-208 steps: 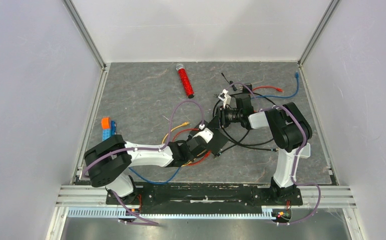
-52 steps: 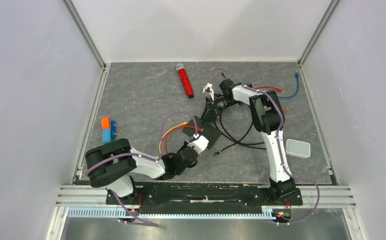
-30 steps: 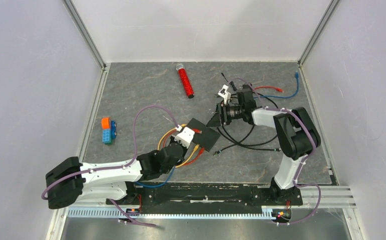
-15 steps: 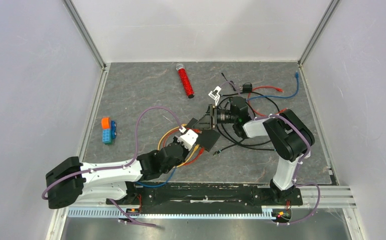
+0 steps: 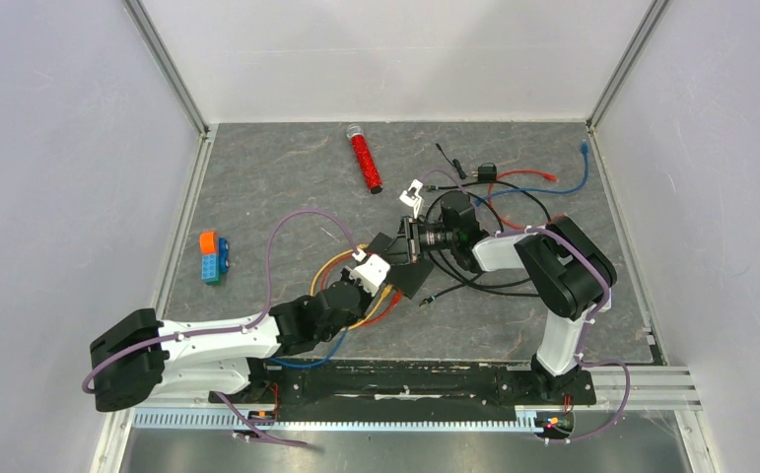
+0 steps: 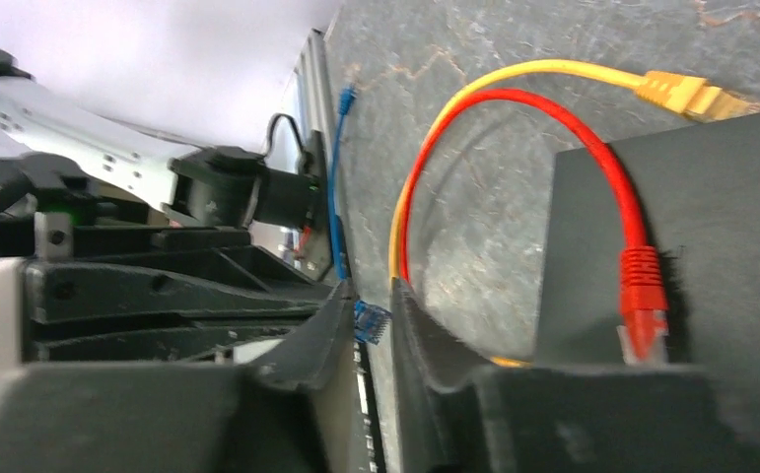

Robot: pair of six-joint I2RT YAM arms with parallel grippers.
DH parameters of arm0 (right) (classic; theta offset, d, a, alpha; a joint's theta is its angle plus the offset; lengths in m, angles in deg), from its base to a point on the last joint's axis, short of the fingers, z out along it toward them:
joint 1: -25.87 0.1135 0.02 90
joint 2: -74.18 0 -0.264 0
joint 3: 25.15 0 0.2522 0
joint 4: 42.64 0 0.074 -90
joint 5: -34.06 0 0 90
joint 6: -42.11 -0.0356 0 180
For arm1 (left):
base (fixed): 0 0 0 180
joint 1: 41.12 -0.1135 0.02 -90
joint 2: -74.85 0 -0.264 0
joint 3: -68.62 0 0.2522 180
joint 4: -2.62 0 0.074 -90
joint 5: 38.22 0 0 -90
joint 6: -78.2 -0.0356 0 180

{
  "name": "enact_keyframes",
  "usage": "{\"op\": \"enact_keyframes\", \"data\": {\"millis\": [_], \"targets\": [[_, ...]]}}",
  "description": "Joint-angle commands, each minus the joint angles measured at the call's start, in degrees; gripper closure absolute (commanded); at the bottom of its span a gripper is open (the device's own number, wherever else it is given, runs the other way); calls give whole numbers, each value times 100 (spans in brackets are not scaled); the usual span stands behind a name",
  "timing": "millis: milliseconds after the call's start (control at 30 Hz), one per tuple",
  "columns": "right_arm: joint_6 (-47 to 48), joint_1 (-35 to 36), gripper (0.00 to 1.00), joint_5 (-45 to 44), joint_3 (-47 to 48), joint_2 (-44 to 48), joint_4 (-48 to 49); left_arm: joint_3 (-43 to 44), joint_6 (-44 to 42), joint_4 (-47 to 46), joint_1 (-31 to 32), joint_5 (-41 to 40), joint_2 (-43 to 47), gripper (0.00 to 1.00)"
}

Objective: Insert the plug into the switch port
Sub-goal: Insert the connector into the switch port.

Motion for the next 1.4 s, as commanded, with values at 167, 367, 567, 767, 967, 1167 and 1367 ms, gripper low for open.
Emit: {"op": "enact_keyframes", "data": {"millis": [167,367,567,767,967,1167,1367], "targets": [[-1523,49,100,583,-371,-224,3090,104,511,150,-56,26,280,83],[-2999,43,100,665,-491,-656,5282,98,916,704,-169,511,663,64],[-3324,45,100,600,-481,-896,5741,112,974,895,-354,658,846,63],[-2765,40,100,598,-526,-784,5138,422,1012,1080,-522,1091,750,62],[-2234,43,100,526,-592,-686,4582,734,1180,1231,-527,1228,533,61],[-2178,43,100,464,-566,-677,4483,714,1266,1408,-523,1205,629,66],[-1800,44,100,363,-589,-530,3967,647,1258,1370,-527,988,667,87]]}}
